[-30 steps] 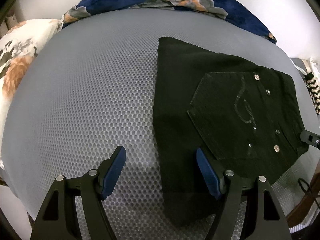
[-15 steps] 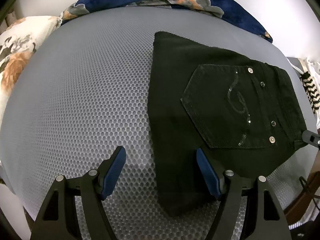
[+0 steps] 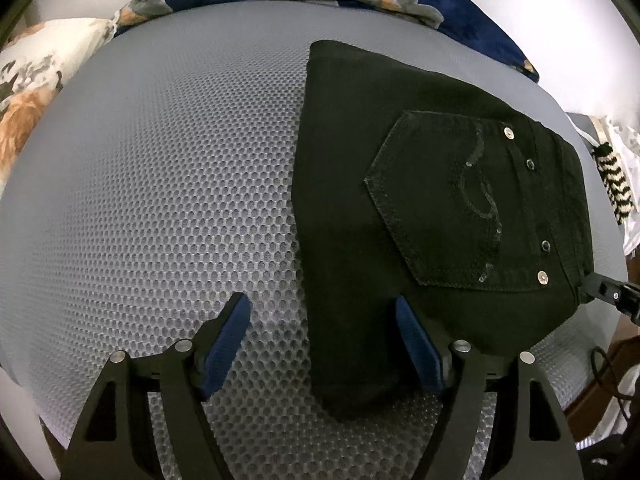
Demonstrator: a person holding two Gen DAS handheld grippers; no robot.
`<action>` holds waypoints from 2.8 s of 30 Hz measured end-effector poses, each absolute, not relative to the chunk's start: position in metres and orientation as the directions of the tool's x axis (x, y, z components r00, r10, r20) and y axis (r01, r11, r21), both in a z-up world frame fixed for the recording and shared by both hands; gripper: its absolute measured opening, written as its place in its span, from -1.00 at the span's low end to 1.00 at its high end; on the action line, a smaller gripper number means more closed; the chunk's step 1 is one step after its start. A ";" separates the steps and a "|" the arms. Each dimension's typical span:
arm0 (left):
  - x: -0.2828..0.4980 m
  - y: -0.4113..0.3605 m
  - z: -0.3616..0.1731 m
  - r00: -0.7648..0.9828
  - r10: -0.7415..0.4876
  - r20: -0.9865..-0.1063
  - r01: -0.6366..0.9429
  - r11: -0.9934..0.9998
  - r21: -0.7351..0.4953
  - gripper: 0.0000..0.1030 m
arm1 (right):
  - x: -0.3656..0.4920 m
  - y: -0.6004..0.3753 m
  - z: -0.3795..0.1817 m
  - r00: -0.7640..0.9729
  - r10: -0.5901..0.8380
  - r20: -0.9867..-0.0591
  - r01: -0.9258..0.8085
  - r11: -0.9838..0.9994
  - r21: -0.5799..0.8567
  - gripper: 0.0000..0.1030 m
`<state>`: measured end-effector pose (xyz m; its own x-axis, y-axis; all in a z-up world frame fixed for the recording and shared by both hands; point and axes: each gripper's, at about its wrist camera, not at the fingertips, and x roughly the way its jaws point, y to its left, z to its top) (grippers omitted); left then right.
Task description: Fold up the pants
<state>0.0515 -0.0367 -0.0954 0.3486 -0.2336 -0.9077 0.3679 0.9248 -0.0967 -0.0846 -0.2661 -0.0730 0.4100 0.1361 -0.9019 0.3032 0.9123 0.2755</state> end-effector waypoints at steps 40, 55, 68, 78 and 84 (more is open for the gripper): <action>0.073 -0.048 -0.094 0.358 -0.227 -0.906 0.378 0.922 -0.082 0.52 | -0.012 -0.305 -0.104 0.366 0.338 -0.867 0.256 0.859 0.443 -0.02; 0.097 -0.047 -0.107 0.273 -0.327 -0.905 0.363 0.906 -0.218 0.40 | -0.005 -0.333 -0.112 0.310 0.508 -0.804 0.173 0.801 0.573 0.05; 0.102 -0.034 -0.109 0.225 -0.395 -0.891 0.387 0.875 -0.290 0.40 | -0.026 -0.370 -0.123 0.345 0.605 -0.718 0.168 0.713 0.681 0.02; 0.110 -0.032 -0.115 0.133 -0.536 -0.833 0.341 0.814 -0.469 0.40 | -0.026 -0.382 -0.122 0.325 0.630 -0.705 0.151 0.702 0.696 -0.01; 0.117 -0.009 -0.119 0.111 -0.604 -0.789 0.314 0.775 -0.549 0.39 | -0.018 -0.390 -0.123 0.327 0.653 -0.683 0.148 0.679 0.719 -0.11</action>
